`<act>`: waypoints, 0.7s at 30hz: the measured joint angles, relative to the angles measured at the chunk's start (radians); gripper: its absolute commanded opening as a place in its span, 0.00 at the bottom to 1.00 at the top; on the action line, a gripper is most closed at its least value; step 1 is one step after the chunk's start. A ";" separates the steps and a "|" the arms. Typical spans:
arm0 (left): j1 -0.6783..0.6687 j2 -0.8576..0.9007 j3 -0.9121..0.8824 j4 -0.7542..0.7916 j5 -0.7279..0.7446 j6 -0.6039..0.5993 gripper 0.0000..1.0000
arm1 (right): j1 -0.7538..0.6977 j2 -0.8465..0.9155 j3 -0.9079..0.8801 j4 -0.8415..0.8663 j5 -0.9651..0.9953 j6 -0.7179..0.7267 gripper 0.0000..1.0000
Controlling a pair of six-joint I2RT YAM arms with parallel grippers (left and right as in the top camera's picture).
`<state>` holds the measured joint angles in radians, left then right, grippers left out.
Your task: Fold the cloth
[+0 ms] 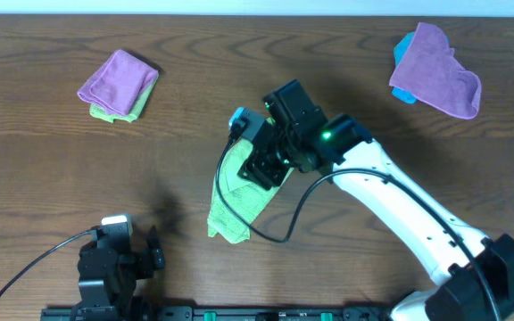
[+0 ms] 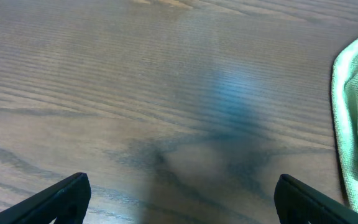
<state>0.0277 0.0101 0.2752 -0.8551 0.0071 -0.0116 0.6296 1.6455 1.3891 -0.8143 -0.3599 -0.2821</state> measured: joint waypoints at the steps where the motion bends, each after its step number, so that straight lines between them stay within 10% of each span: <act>1: 0.000 0.000 0.000 0.000 0.000 0.000 0.95 | -0.014 0.002 0.000 0.006 0.013 0.010 0.64; 21: 0.000 0.000 0.000 0.002 0.000 0.000 0.95 | -0.249 0.421 0.004 0.178 -0.140 0.207 0.61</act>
<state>0.0277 0.0101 0.2749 -0.8528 0.0071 -0.0120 0.3805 2.0663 1.3933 -0.6365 -0.4995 -0.0753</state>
